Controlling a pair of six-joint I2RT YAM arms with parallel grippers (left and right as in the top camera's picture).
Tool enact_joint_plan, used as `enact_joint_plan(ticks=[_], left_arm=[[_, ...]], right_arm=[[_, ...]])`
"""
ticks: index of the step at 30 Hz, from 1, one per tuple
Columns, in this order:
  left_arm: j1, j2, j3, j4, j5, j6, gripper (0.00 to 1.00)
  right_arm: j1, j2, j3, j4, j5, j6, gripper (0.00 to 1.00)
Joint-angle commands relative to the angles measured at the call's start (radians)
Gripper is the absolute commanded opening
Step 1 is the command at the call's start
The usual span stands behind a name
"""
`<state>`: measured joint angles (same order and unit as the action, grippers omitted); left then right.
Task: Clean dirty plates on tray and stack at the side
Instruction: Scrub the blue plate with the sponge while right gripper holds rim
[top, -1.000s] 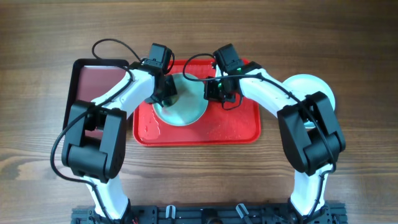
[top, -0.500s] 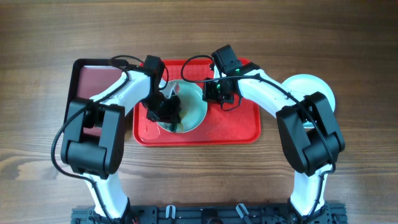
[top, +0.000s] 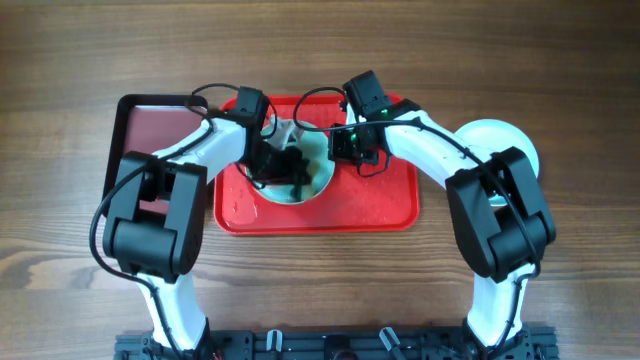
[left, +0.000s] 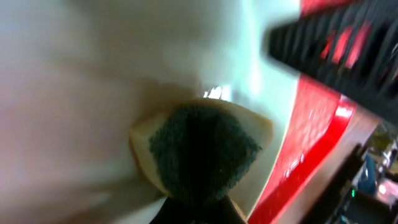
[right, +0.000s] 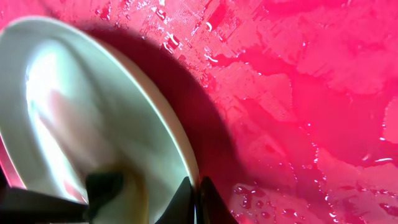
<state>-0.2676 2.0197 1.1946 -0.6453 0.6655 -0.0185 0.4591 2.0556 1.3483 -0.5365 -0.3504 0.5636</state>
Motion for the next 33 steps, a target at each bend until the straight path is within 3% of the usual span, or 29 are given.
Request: enact_joint_plan(ticks=[1, 2, 6, 9, 14, 17, 19, 23, 25, 31, 33], left_arm=[[-0.007, 0.03, -0.011, 0.076, -0.224, -0.188, 0.04], [-0.007, 0.03, -0.011, 0.075, -0.433, -0.286, 0.04], [-0.007, 0.03, -0.011, 0.0, -0.881, -0.469, 0.04], [-0.007, 0.03, -0.011, -0.064, -1.038, -0.514, 0.04], [-0.015, 0.03, -0.011, -0.085, -1.05, -0.508, 0.04], [-0.028, 0.03, -0.011, -0.026, -0.894, -0.376, 0.04], [-0.032, 0.03, -0.011, 0.033, -0.701, -0.285, 0.04], [-0.032, 0.03, -0.011, 0.168, -0.169, -0.13, 0.04], [-0.032, 0.03, -0.011, 0.2, -0.019, -0.1, 0.04], [-0.031, 0.03, -0.011, 0.103, 0.161, -0.025, 0.04], [-0.027, 0.03, -0.011, 0.039, 0.105, -0.026, 0.04]], right_arm=[[0.0, 0.023, -0.002, 0.005, 0.012, 0.019, 0.04], [0.0, 0.023, -0.002, 0.005, 0.012, 0.019, 0.04], [0.0, 0.023, -0.002, 0.005, 0.012, 0.019, 0.04], [0.0, 0.023, -0.002, 0.006, 0.012, 0.019, 0.04], [0.0, 0.023, -0.002, 0.006, 0.012, 0.019, 0.04], [0.0, 0.023, -0.002, 0.006, 0.011, 0.019, 0.04], [0.0, 0.023, -0.002, 0.005, 0.011, 0.019, 0.04], [0.0, 0.023, -0.002, 0.003, 0.011, 0.019, 0.04], [0.0, 0.023, -0.002, 0.002, 0.011, 0.019, 0.04], [0.0, 0.023, -0.002, 0.002, 0.011, 0.019, 0.04], [0.0, 0.023, -0.002, 0.001, 0.011, 0.018, 0.04]])
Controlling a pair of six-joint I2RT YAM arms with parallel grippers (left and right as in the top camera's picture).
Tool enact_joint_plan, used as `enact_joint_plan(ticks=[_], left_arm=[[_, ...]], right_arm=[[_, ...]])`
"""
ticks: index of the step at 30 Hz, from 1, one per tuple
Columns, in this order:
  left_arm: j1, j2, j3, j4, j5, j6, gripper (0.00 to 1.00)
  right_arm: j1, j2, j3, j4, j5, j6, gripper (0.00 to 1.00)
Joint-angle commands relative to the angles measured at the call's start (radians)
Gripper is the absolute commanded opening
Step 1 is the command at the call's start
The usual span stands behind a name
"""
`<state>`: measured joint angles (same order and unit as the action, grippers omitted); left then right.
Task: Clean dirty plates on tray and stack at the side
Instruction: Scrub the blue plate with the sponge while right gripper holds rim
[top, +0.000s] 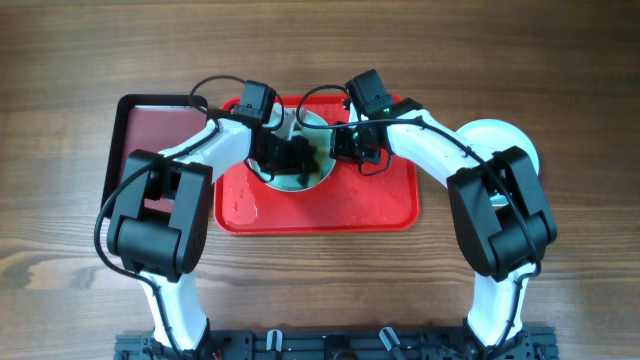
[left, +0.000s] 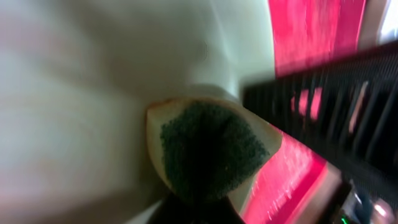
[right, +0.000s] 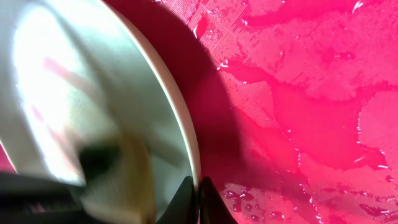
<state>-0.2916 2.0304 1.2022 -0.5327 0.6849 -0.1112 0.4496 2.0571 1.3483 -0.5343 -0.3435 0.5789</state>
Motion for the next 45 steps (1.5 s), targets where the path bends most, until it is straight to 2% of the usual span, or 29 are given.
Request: enact_joint_plan(ticks=[1, 4, 7, 11, 13, 18, 20, 23, 27, 29, 33, 36, 38, 39, 42, 44, 45], left_arm=[[-0.001, 0.019, -0.018, -0.095, 0.041, 0.067, 0.04], [0.01, 0.019, -0.018, -0.146, -0.144, 0.06, 0.04], [0.014, 0.019, -0.018, -0.159, -0.488, -0.067, 0.04], [0.014, 0.019, -0.016, -0.15, -0.874, -0.221, 0.04], [0.014, 0.019, -0.006, -0.12, -0.992, -0.249, 0.04], [0.01, 0.019, 0.012, 0.021, -1.001, -0.291, 0.04], [0.004, 0.019, 0.012, 0.087, -0.959, -0.306, 0.04], [-0.018, 0.019, 0.012, 0.162, -0.78, -0.293, 0.04], [-0.059, 0.019, 0.015, 0.18, -0.38, -0.123, 0.04], [-0.071, 0.014, 0.016, 0.15, -0.328, -0.074, 0.04], [-0.063, -0.011, 0.016, 0.068, -0.115, 0.015, 0.04], [-0.051, -0.023, 0.016, 0.022, -0.011, 0.03, 0.04], [-0.039, -0.031, 0.019, -0.016, -0.046, 0.025, 0.04], [-0.035, -0.038, 0.027, -0.049, -0.122, -0.002, 0.04], [-0.024, -0.076, 0.078, -0.182, -0.534, -0.179, 0.04], [-0.017, -0.118, 0.112, -0.243, -0.698, -0.275, 0.04], [-0.011, -0.146, 0.126, -0.258, -0.732, -0.301, 0.04]], right_arm=[[0.01, 0.021, -0.002, -0.001, 0.004, 0.0, 0.04], [0.01, 0.021, -0.002, -0.001, 0.002, 0.0, 0.04], [0.01, 0.021, -0.002, -0.002, 0.002, 0.0, 0.04], [0.01, 0.021, -0.002, -0.004, 0.002, 0.001, 0.04], [0.01, 0.021, -0.002, -0.005, 0.002, 0.0, 0.04], [0.01, 0.021, -0.002, -0.005, 0.002, 0.001, 0.04], [0.01, 0.021, -0.002, -0.005, 0.002, 0.0, 0.04], [0.01, 0.021, -0.002, -0.005, 0.002, 0.0, 0.05], [0.01, 0.021, -0.002, -0.005, 0.002, 0.0, 0.05], [0.011, 0.021, -0.002, -0.005, 0.002, -0.001, 0.04], [0.012, 0.021, -0.002, -0.004, 0.002, -0.002, 0.04], [0.012, 0.021, -0.002, -0.005, 0.002, -0.002, 0.04], [0.012, 0.021, -0.002, -0.005, 0.002, -0.002, 0.04], [0.012, 0.021, -0.002, -0.005, 0.002, -0.002, 0.04], [0.012, 0.021, -0.002, -0.002, 0.006, -0.002, 0.04], [0.012, 0.021, -0.002, 0.003, 0.014, -0.002, 0.04], [0.012, 0.021, -0.002, 0.009, 0.019, -0.002, 0.04]])
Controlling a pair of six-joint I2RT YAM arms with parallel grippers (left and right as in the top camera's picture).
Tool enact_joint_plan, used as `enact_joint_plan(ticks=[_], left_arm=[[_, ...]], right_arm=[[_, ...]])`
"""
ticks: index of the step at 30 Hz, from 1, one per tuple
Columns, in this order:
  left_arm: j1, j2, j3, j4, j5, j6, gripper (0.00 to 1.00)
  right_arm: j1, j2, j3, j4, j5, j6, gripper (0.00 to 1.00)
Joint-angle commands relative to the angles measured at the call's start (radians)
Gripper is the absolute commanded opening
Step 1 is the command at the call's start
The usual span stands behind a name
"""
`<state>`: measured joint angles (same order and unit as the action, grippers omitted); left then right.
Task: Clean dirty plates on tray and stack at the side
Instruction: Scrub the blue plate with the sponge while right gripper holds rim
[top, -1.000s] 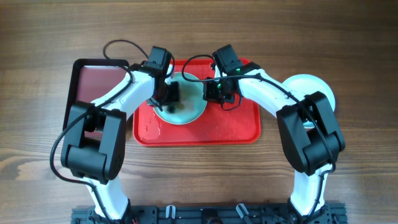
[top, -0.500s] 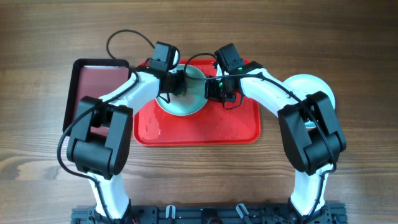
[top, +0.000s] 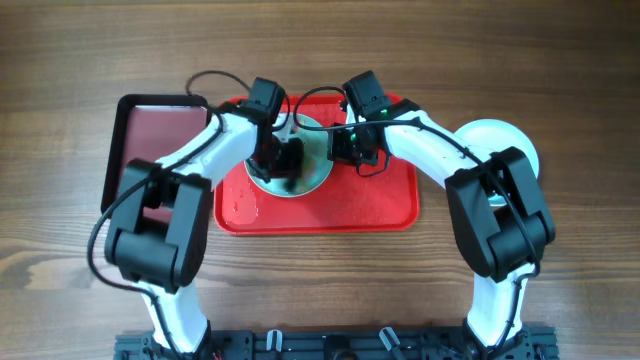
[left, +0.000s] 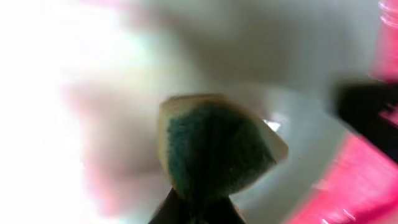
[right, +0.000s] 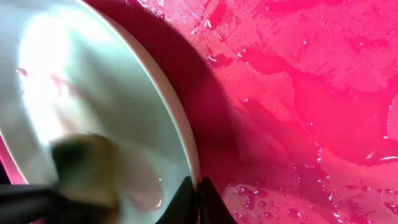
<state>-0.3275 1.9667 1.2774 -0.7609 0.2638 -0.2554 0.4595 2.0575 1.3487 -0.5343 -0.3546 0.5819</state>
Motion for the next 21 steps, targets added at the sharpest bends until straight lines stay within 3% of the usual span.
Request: enact_joint_plan(ticks=[1, 3, 6, 8, 11, 12, 13, 21], left_arm=[[0.031, -0.105, 0.056, -0.03, -0.311, -0.169, 0.04], [0.046, -0.158, 0.058, -0.029, -0.31, -0.206, 0.04], [0.06, -0.207, 0.058, -0.044, -0.309, -0.225, 0.04], [0.068, -0.221, 0.058, -0.057, -0.31, -0.225, 0.04], [0.092, -0.224, 0.058, -0.08, -0.309, -0.225, 0.04], [0.105, -0.223, 0.058, -0.089, -0.306, -0.225, 0.04], [0.112, -0.223, 0.058, -0.091, -0.306, -0.224, 0.04], [0.135, -0.22, 0.055, -0.127, -0.306, -0.222, 0.04]], right_arm=[[0.002, 0.021, -0.002, 0.016, 0.038, -0.003, 0.04], [0.002, 0.021, -0.002, 0.034, 0.048, -0.004, 0.08], [0.002, 0.03, -0.002, 0.063, 0.07, 0.001, 0.22], [0.002, 0.047, -0.002, 0.079, 0.069, 0.024, 0.26], [0.002, 0.063, -0.002, 0.087, 0.06, 0.032, 0.26], [0.002, 0.063, -0.002, 0.087, 0.058, 0.032, 0.2], [0.002, 0.063, -0.002, 0.086, 0.058, 0.032, 0.04], [0.002, -0.021, 0.0, -0.004, 0.092, 0.01, 0.04]])
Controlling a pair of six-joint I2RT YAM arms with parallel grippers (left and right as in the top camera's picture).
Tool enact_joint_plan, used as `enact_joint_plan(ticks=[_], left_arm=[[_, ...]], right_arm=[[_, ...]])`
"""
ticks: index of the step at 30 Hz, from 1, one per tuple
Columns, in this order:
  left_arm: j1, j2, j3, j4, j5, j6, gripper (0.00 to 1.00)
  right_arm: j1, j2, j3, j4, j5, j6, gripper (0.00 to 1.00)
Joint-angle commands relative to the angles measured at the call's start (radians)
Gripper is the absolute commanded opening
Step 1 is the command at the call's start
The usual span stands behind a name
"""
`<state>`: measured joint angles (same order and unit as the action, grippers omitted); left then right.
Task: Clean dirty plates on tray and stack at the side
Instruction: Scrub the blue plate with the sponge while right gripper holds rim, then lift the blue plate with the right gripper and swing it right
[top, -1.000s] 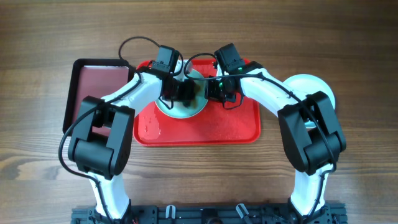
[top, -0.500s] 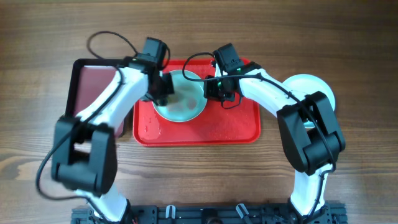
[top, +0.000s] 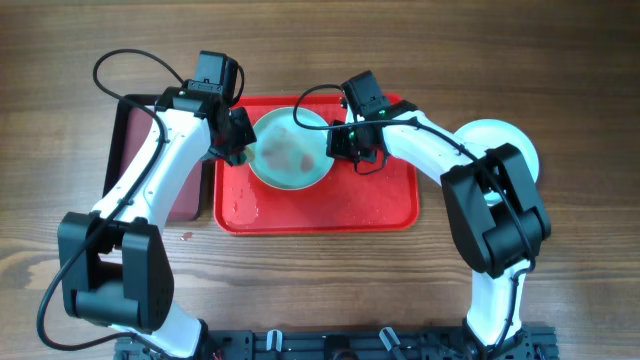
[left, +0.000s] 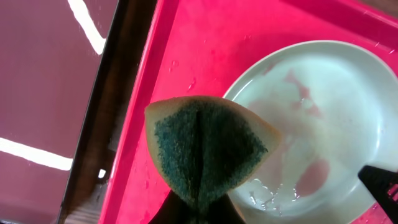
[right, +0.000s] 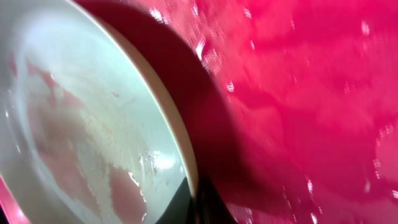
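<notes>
A pale green plate (top: 290, 150) smeared with pink foam sits tilted on the red tray (top: 370, 205). My right gripper (top: 340, 143) is shut on the plate's right rim (right: 189, 168), holding it up at an angle. My left gripper (top: 237, 140) is shut on a folded green-and-yellow sponge (left: 208, 146) and hovers over the tray's left edge, off the plate (left: 317, 124). Wet pink streaks cover the plate's face (right: 81, 130).
A dark maroon tray (top: 150, 140) lies left of the red one, its rim (left: 102, 124) under my left gripper. A white plate (top: 505, 140) rests on the wooden table at the right, behind my right arm. Water films the red tray (right: 311, 112).
My left gripper lifted the sponge off the plate and moved left to the tray's left edge. My right gripper still holds the plate's rim in the same spot.
My left gripper pressed the sponge on the plate's face at each earlier moment, at shifting spots, while my right gripper gripped the rim. Now the sponge is clear of the plate, which shows pink foamy smears.
</notes>
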<state>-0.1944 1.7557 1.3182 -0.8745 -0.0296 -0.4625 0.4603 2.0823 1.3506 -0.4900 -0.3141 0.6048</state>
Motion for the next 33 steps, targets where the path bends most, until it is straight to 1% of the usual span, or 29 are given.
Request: enact_joint_plan(ticks=[1, 3, 5, 6, 10, 15, 25, 27, 33], left_arm=[[0.002, -0.009, 0.007, -0.014, -0.013, -0.013, 0.04], [0.002, -0.008, -0.013, -0.009, -0.013, -0.013, 0.04], [0.002, -0.008, -0.032, -0.003, -0.013, -0.013, 0.04], [0.002, -0.008, -0.042, 0.0, -0.013, -0.013, 0.04], [0.002, -0.007, -0.051, -0.002, 0.004, -0.014, 0.04], [0.002, -0.007, -0.051, 0.002, 0.017, -0.013, 0.04], [0.002, -0.007, -0.051, 0.002, 0.022, -0.014, 0.04], [0.002, -0.007, -0.051, 0.002, 0.025, -0.014, 0.04], [0.002, -0.007, -0.051, 0.002, 0.029, -0.014, 0.04]], right_arm=[[0.001, -0.078, -0.002, -0.068, 0.087, -0.039, 0.04], [0.002, -0.163, -0.002, -0.111, 0.172, -0.102, 0.04], [0.002, -0.242, -0.002, -0.153, 0.27, -0.135, 0.04], [0.007, -0.287, -0.002, -0.183, 0.367, -0.137, 0.04], [0.054, -0.362, -0.002, -0.262, 0.638, -0.159, 0.04], [0.184, -0.368, -0.002, -0.335, 0.988, -0.128, 0.04], [0.409, -0.368, -0.002, -0.338, 1.586, -0.135, 0.04], [0.445, -0.368, -0.002, -0.337, 1.684, -0.156, 0.04], [0.531, -0.368, -0.002, -0.326, 1.835, -0.187, 0.04]])
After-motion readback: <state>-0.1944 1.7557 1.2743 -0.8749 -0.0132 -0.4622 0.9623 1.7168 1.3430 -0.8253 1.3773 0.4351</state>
